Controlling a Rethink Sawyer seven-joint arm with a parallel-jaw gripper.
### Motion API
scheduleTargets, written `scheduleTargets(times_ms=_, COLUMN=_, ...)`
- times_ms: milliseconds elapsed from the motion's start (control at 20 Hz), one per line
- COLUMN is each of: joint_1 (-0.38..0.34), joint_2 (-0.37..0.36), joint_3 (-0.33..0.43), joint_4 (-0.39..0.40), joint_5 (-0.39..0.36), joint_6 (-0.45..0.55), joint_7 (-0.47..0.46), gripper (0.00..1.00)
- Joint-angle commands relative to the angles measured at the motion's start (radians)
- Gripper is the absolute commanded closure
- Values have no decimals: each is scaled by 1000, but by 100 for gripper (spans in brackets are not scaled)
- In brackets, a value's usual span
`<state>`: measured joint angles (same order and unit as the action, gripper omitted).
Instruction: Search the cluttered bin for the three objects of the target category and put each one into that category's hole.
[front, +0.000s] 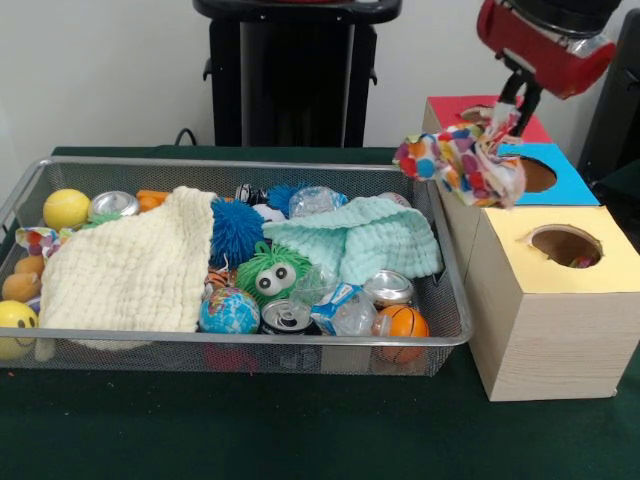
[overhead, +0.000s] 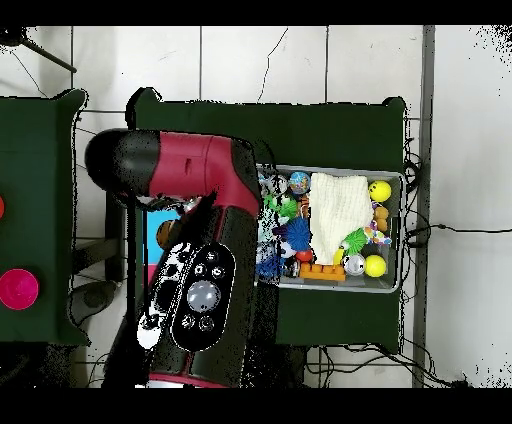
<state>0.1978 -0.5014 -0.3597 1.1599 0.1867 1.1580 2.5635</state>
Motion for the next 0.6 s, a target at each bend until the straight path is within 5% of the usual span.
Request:
scheduleTargets(times_ms=50, joint_1=53, joint_2=43, joint_3=20, joint_4=-23, joint_5=60, joint_6=109, joint_7=351, gripper=100)
scheduleTargets(times_ms=600, joint_1=97, joint_2=104, joint_3=5, joint_4=-3, joint_5=109, joint_6=10, joint_7=369, gripper=100)
